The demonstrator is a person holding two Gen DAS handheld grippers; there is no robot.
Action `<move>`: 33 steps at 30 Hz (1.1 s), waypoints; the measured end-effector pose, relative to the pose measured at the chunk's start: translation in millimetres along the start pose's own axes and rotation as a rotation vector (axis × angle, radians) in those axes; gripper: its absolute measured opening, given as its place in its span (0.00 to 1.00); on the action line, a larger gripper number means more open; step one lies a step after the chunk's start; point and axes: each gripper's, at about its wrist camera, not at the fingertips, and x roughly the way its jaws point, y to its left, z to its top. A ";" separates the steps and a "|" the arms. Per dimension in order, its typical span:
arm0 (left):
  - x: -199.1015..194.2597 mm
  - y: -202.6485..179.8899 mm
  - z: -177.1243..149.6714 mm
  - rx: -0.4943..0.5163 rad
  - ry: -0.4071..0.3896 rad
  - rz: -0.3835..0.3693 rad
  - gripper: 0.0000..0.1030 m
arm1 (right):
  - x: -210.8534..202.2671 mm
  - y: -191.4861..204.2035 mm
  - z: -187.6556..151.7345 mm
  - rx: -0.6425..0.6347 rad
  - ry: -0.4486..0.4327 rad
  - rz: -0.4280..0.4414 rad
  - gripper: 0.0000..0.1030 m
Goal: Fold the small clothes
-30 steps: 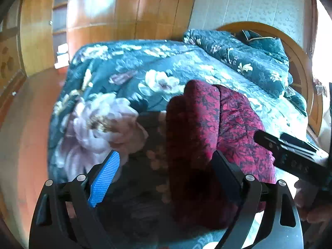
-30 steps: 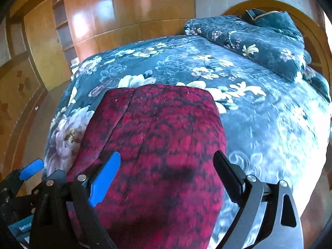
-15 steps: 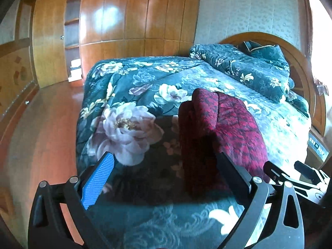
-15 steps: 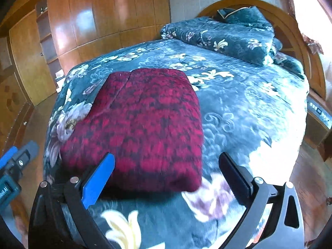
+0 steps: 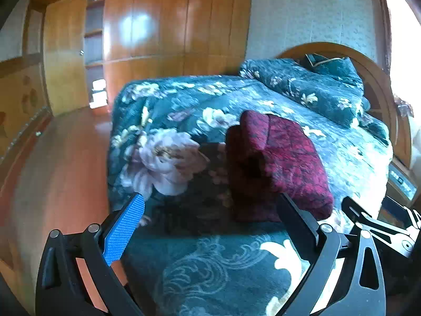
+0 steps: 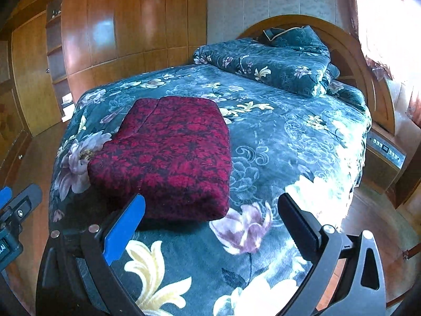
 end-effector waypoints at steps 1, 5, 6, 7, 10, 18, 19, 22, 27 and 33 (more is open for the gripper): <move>-2.6 0.7 -0.2 0.001 -0.010 0.009 0.96 | -0.8 0.8 -0.5 0.001 0.000 0.000 0.98; -6.4 3.3 1.0 -0.003 -0.021 0.030 0.96 | -3.6 4.5 -1.4 -0.006 -0.005 0.013 0.98; -6.6 4.3 1.6 -0.002 -0.022 0.032 0.96 | -3.4 5.1 -1.2 -0.009 -0.005 0.016 0.98; -6.6 4.5 1.7 0.000 -0.023 0.036 0.96 | -3.8 6.3 -1.3 -0.013 -0.005 0.020 0.98; -7.4 4.6 1.5 0.000 -0.023 0.038 0.96 | -5.1 8.9 -1.8 -0.020 -0.008 0.025 0.98; -6.8 5.8 1.1 -0.002 -0.022 0.036 0.96 | -6.3 12.6 -2.4 -0.030 -0.015 0.026 0.98; -6.0 6.4 1.6 -0.003 -0.021 0.036 0.96 | -6.1 12.8 -2.3 -0.032 -0.015 0.027 0.98; -6.1 6.3 1.5 -0.002 -0.021 0.036 0.96 | -5.3 15.0 -2.5 -0.040 -0.013 0.029 0.98; -6.1 6.2 1.3 -0.002 -0.020 0.038 0.96 | -3.5 16.9 -2.5 -0.043 -0.009 0.033 0.98; -2.9 8.6 -0.1 -0.007 -0.015 0.039 0.96 | -3.5 18.7 -4.2 -0.045 -0.007 0.033 0.98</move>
